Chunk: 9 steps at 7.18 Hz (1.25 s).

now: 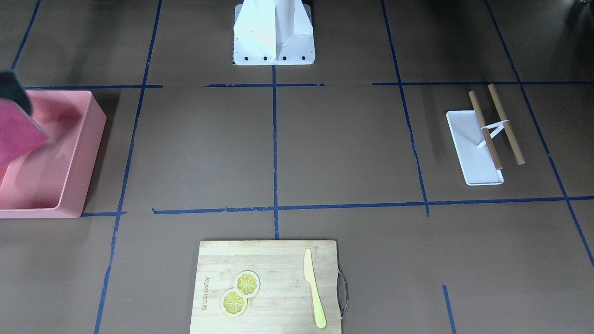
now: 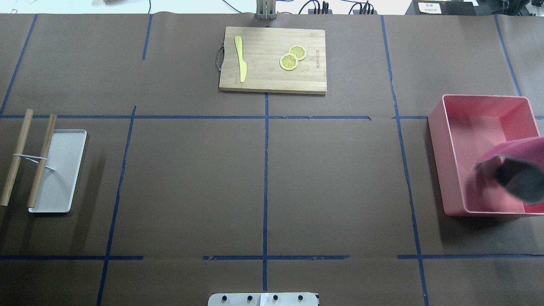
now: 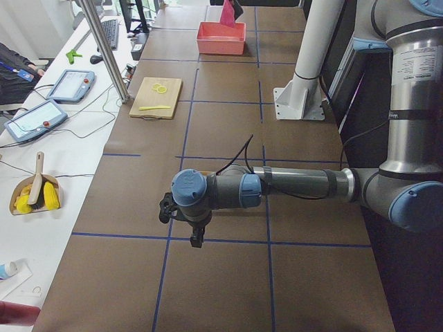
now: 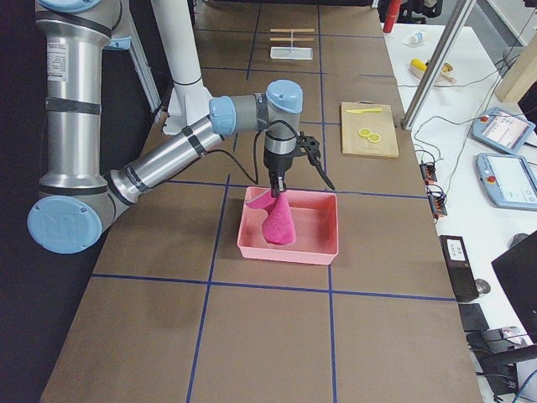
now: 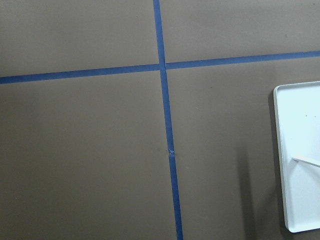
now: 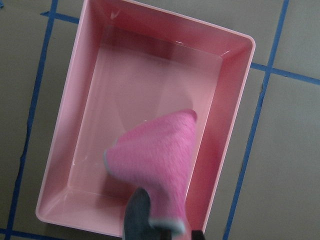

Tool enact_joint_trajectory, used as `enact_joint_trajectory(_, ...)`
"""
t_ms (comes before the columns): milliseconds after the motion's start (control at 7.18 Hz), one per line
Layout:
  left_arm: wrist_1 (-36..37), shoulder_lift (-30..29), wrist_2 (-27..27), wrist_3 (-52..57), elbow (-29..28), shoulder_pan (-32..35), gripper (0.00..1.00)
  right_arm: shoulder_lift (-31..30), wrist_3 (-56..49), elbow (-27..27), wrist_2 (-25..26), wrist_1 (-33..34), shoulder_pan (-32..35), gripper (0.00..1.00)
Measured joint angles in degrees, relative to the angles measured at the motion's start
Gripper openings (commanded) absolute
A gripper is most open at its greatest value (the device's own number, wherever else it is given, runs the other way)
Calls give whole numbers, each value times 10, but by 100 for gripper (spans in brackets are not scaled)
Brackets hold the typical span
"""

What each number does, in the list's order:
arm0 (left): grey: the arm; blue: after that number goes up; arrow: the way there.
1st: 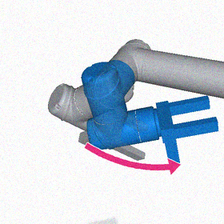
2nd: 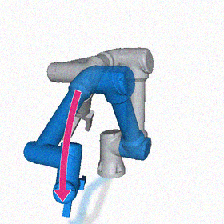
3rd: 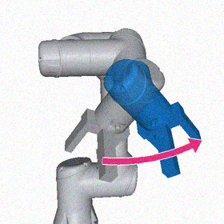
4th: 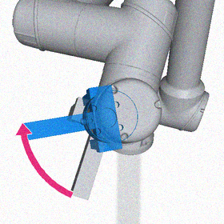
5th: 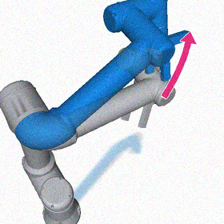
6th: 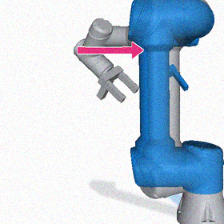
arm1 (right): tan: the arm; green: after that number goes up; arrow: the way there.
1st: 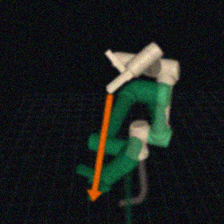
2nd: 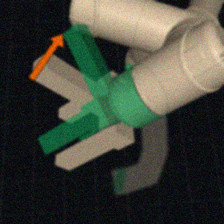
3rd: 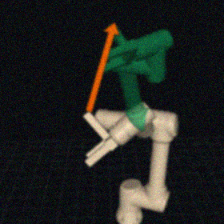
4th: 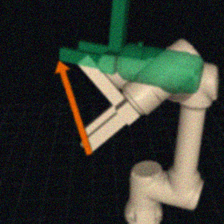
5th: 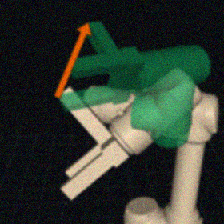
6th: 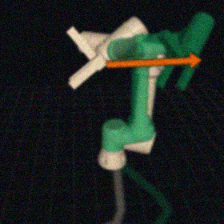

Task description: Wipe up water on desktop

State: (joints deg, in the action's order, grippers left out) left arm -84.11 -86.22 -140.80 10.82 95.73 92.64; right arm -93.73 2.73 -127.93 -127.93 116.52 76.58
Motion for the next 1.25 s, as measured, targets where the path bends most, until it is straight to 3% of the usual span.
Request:
enact_joint_trajectory(418,0,0,0,0,0,0,100,2,6,9,-1,0,0,100)
enact_joint_trajectory(696,0,0,1,1,-3,0,100,-6,6,43,-5,-13,5,100)
enact_joint_trajectory(1253,-11,-3,2,5,-15,0,100,-81,-74,106,-7,-101,106,100)
